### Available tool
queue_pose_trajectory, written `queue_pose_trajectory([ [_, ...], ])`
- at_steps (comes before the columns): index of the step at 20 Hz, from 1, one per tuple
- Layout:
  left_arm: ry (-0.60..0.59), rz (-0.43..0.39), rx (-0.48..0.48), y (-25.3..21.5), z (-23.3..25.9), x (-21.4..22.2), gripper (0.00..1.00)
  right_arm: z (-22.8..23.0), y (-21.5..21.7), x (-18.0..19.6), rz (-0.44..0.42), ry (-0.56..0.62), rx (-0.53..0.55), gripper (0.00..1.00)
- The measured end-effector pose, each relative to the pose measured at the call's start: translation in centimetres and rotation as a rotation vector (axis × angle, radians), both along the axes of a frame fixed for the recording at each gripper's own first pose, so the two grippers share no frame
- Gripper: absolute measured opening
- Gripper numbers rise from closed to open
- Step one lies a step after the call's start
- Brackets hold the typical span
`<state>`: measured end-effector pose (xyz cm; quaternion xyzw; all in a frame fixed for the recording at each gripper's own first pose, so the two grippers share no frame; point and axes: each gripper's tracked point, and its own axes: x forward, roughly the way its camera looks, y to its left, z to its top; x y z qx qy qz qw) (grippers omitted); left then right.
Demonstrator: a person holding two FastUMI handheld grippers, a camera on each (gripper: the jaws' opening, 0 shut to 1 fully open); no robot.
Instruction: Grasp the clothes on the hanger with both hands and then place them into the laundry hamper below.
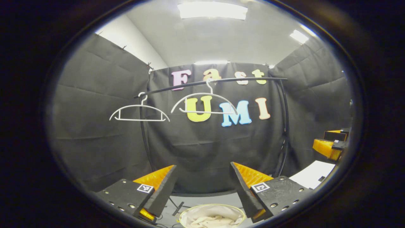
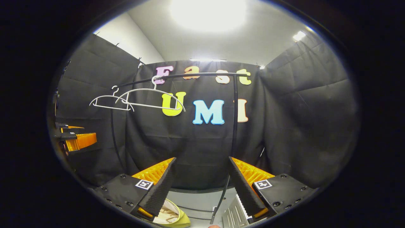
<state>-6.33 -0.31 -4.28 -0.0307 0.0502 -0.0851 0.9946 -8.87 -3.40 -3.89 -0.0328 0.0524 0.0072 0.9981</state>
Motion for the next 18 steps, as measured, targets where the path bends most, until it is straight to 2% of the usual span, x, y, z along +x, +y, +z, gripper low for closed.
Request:
queue_pose_trajectory([
  [4,-0.021,0.013,0.012,0.3,1.2,-1.1,0.96,0.9,-0.8,-0.7,-0.012,-0.022,0.002,0.96],
  [6,-0.030,0.019,0.012,0.7,1.7,-1.5,0.96,1.5,-0.9,-1.1,-0.011,-0.036,0.008,1.00],
  [8,-0.036,0.024,0.012,0.8,2.1,-1.8,0.96,1.9,-1.0,-1.4,-0.012,-0.051,0.014,0.97],
  [17,-0.051,0.022,0.008,0.9,2.6,-2.6,0.96,1.2,-1.0,-2.0,-0.009,-0.029,0.019,1.00],
  [18,-0.049,0.027,0.009,1.0,2.5,-2.6,0.96,1.4,-1.0,-2.0,-0.009,-0.031,0.020,0.97],
])
